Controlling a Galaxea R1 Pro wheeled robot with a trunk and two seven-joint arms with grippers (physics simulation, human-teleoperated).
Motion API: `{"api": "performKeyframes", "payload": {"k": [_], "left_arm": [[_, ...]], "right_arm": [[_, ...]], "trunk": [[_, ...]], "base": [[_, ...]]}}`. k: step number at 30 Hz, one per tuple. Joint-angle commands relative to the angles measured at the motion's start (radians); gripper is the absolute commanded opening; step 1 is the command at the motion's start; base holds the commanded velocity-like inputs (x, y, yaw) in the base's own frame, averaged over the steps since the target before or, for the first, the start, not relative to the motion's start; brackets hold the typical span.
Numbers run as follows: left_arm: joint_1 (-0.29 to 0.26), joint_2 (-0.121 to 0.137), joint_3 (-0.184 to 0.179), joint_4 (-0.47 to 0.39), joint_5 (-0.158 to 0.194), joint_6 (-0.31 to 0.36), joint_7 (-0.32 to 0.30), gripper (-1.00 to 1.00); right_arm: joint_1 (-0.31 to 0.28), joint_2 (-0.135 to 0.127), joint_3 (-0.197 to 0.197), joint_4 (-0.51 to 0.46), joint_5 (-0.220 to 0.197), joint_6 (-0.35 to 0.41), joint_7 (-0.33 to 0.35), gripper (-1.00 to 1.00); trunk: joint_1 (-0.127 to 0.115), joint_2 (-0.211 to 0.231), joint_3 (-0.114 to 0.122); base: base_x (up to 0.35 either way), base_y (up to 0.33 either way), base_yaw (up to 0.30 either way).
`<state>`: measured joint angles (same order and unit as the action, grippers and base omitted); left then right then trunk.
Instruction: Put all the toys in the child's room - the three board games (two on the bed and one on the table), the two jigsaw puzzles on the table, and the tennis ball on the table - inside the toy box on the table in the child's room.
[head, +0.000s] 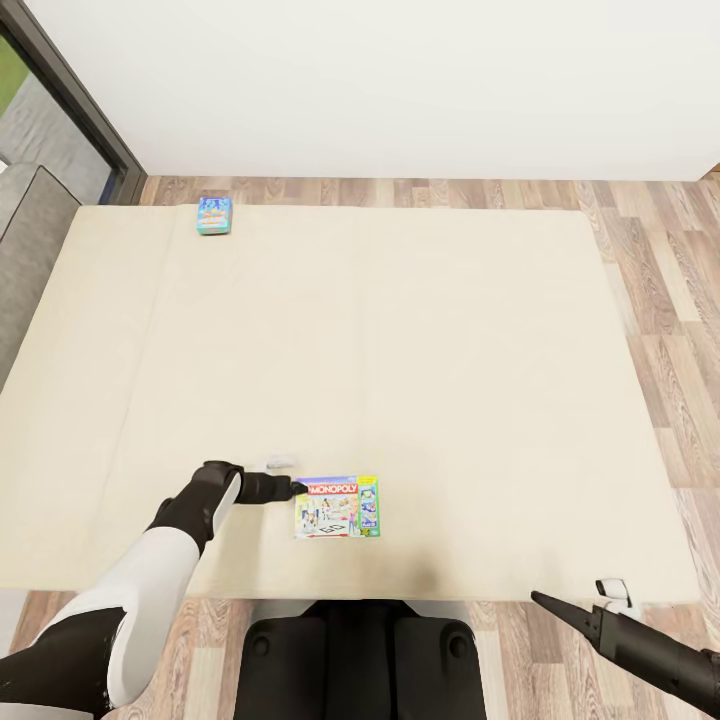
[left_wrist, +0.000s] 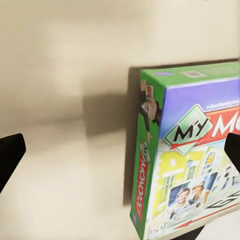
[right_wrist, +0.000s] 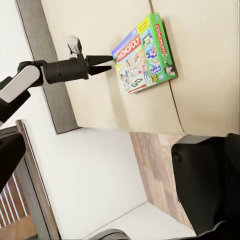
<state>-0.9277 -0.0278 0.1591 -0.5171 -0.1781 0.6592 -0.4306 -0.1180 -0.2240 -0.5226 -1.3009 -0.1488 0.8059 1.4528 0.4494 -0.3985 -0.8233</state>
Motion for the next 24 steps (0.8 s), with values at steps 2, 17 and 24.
{"api": "performKeyframes", "payload": {"k": [2,17,24], "left_arm": [[0.0,-0.001,0.008,-0.003,-0.011,0.006,-0.008,1.0],[0.0,-0.001,0.007,-0.004,-0.011,0.007,-0.008,1.0],[0.0,-0.001,0.007,-0.004,-0.011,0.007,-0.008,1.0]], "right_arm": [[0.0,0.0,-0.001,0.005,-0.001,0.01,0.001,1.0],[0.0,-0.001,-0.003,0.002,0.001,0.015,-0.006,1.0],[0.0,-0.001,-0.004,-0.002,0.001,0.016,-0.006,1.0]], "trunk": [[0.001,-0.002,-0.001],[0.001,-0.002,-0.001],[0.001,-0.002,-0.001]], "base": [[0.0,0.0,0.0],[0.0,0.0,0.0],[0.0,0.0,0.0]]}}
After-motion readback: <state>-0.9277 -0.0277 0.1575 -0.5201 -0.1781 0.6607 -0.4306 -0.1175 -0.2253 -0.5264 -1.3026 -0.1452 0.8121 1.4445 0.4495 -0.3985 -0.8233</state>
